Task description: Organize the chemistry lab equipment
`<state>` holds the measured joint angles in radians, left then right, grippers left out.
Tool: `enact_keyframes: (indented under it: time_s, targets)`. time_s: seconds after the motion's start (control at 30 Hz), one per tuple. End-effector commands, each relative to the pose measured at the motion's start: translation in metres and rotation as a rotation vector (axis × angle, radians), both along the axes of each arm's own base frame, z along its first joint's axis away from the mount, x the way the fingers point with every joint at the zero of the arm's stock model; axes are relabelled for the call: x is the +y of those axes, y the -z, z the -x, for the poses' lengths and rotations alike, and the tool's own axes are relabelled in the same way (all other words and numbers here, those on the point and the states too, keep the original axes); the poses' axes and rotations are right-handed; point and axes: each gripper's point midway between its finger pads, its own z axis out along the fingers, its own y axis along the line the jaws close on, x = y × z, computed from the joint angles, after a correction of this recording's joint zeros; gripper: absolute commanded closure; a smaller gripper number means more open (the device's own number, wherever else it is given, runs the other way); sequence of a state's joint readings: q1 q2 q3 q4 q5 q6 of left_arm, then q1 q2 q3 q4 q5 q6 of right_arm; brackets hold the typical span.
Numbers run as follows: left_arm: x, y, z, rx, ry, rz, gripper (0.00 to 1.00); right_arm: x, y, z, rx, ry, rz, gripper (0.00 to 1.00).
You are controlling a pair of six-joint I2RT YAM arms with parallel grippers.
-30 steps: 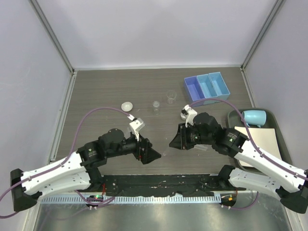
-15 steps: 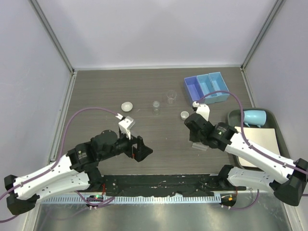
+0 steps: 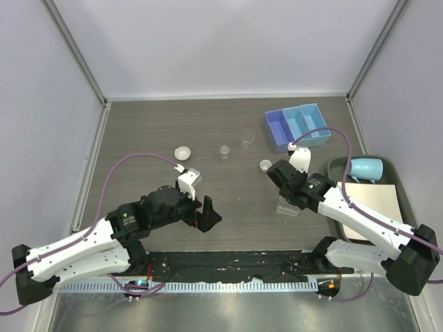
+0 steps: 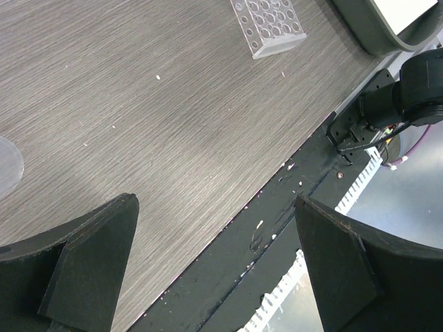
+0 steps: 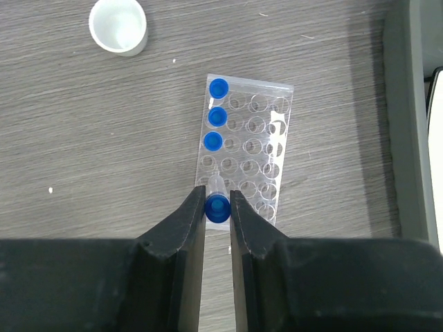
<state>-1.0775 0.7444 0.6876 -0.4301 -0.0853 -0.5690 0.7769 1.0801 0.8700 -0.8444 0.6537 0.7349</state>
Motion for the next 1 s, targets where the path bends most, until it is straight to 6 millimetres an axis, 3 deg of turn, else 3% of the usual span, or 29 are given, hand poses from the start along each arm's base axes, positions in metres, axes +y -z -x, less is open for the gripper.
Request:
enact_keyframes:
  time_s: [0.0,0.5,0.97]
  targets:
    - [-0.005,-0.010,-0.002,-0.019,0.004,0.043,0.00,-0.002,0.004,-0.011,-0.045,0.051,-0.033,0.99]
    - [-0.004,-0.008,-0.004,-0.026,0.005,0.025,0.00,0.007,0.024,-0.018,-0.015,0.038,-0.047,0.99]
    - [-0.004,-0.006,-0.003,-0.025,0.007,0.021,0.00,-0.004,0.030,-0.018,-0.017,0.068,-0.025,0.99]
